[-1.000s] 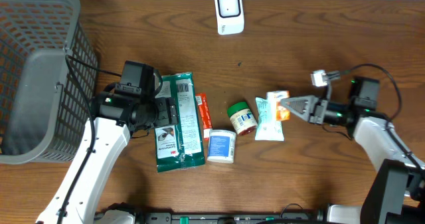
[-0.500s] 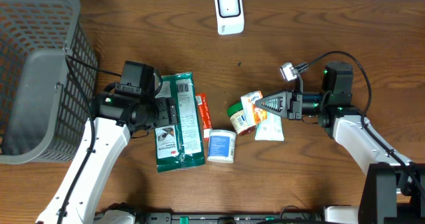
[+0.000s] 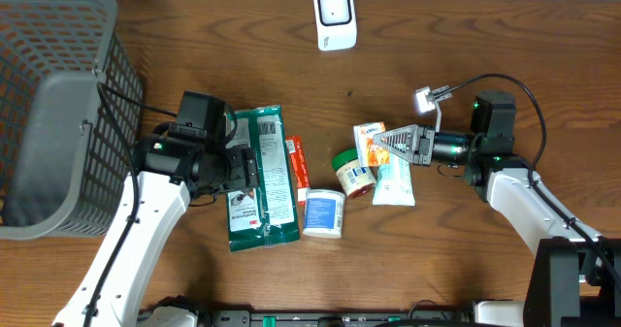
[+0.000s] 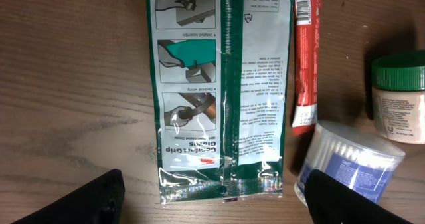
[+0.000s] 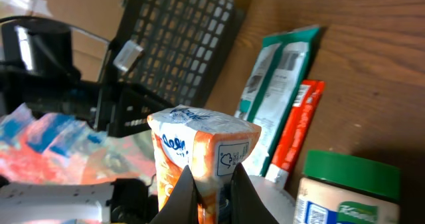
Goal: Scan the item barcode
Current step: 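Lift the tissue pack and carry it leftward toward the left gripper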
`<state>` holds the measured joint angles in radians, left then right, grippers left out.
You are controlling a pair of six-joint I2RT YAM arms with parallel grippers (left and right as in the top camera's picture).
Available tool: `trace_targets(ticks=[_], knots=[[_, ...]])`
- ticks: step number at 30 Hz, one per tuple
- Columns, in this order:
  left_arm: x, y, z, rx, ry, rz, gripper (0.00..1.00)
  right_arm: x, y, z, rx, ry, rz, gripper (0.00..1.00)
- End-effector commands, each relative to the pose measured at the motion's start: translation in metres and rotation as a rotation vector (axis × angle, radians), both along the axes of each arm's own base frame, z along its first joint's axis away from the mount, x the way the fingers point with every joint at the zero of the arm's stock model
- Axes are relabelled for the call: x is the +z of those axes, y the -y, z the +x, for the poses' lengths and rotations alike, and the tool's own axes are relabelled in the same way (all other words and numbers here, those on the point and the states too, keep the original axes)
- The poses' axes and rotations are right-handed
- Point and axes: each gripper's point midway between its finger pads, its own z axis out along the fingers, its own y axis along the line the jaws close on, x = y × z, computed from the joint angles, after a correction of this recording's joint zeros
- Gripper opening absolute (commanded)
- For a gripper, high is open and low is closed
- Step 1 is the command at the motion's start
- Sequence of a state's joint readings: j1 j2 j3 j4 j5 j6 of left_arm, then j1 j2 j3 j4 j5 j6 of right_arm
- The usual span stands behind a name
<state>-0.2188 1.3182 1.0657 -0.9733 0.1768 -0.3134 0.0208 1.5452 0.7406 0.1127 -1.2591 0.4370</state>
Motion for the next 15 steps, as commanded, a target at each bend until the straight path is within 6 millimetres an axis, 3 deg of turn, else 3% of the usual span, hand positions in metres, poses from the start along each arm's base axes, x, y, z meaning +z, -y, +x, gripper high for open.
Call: trace_targets(ticks=[1, 6, 8, 10, 11, 12, 15], knots=[[0.007, -0.001, 0.002, -0.003, 0.023, 0.006, 0.86, -0.002, 0.004, 0.006, -0.029, 0.013, -0.022, 0.01], [0.012, 0.003, 0.018, -0.002, 0.092, -0.014, 0.86, -0.004, 0.005, 0.008, -0.043, 0.008, -0.034, 0.01], [0.019, 0.017, 0.027, 0.021, 0.121, -0.097, 0.86, -0.003, 0.004, 0.007, -0.045, -0.020, -0.023, 0.01], [0.028, 0.042, 0.033, -0.036, 0.154, -0.229, 0.86, -0.001, 0.003, 0.004, -0.032, -0.036, -0.006, 0.01], [0.037, 0.060, 0.037, -0.111, 0.191, -0.318, 0.82, 0.000, 0.002, 0.003, -0.021, -0.035, 0.002, 0.01], [0.047, 0.076, 0.039, -0.181, 0.225, -0.396, 0.71, 0.002, 0.002, 0.000, -0.007, -0.035, 0.014, 0.01], [0.079, 0.117, 0.041, -0.341, 0.303, -0.619, 0.70, 0.005, 0.000, -0.003, 0.008, -0.055, 0.033, 0.01]])
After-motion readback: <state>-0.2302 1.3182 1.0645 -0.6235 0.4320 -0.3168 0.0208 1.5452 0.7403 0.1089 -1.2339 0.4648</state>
